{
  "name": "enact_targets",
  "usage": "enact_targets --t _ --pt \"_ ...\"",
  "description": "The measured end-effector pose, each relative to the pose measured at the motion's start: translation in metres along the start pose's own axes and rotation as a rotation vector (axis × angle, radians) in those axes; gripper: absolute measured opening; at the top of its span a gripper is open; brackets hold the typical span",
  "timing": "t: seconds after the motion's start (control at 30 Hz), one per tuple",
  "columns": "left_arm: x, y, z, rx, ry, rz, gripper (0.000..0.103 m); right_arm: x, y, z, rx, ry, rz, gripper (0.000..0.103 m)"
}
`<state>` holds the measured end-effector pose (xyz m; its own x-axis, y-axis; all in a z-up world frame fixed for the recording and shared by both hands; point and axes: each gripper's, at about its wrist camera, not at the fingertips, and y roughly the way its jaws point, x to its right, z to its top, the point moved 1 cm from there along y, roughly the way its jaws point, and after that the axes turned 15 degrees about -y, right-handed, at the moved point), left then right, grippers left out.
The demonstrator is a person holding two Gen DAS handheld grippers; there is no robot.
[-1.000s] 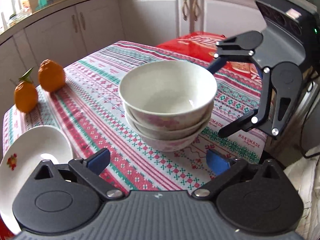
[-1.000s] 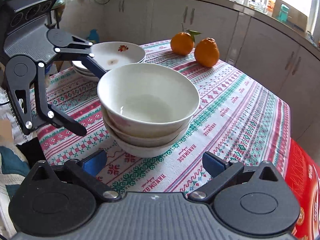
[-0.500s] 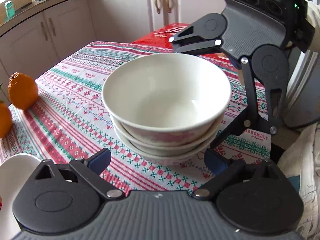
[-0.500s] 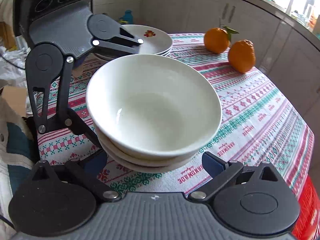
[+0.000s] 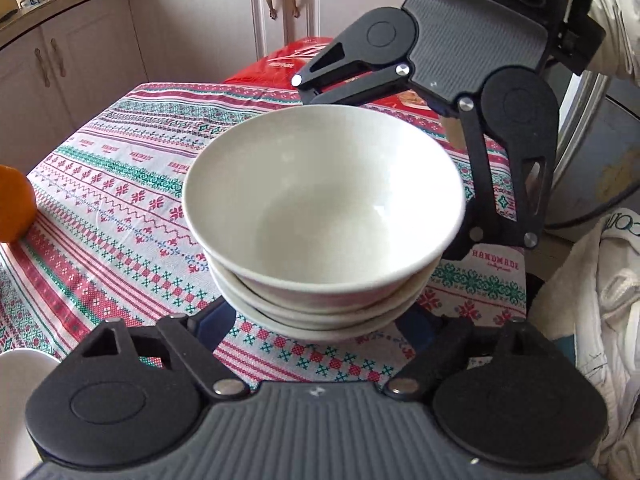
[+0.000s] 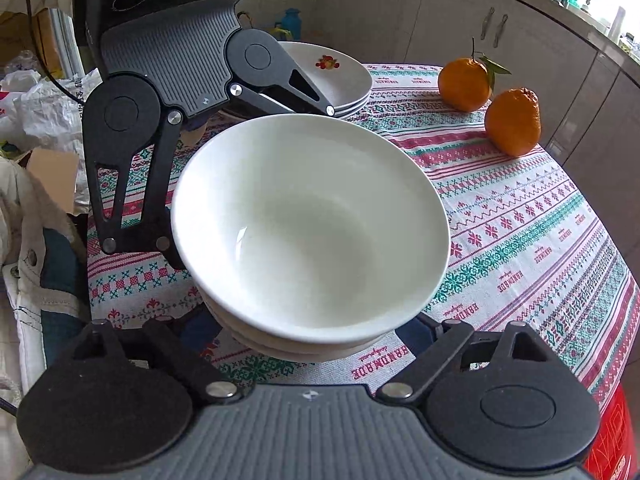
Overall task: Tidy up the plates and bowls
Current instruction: 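Grasp the three nested bowls with both grippers from opposite rims and lift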
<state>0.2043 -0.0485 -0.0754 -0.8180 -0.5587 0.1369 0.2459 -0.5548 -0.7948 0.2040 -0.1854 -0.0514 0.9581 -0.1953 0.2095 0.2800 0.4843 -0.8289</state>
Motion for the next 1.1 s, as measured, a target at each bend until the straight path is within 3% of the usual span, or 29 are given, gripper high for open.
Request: enact_targets --t 0.7,1.1 --pt "-0.002 -0.012 0.003 -0.003 0.002 -0.028 0.084 -0.003 -0.002 0.011 0.001 0.021 0.010 0.091" --pt "-0.007 -0.057 -0.010 0.057 -0.038 0.044 0.084 -0.004 -0.010 0.051 0.058 -0.110 -0.017 0.091"
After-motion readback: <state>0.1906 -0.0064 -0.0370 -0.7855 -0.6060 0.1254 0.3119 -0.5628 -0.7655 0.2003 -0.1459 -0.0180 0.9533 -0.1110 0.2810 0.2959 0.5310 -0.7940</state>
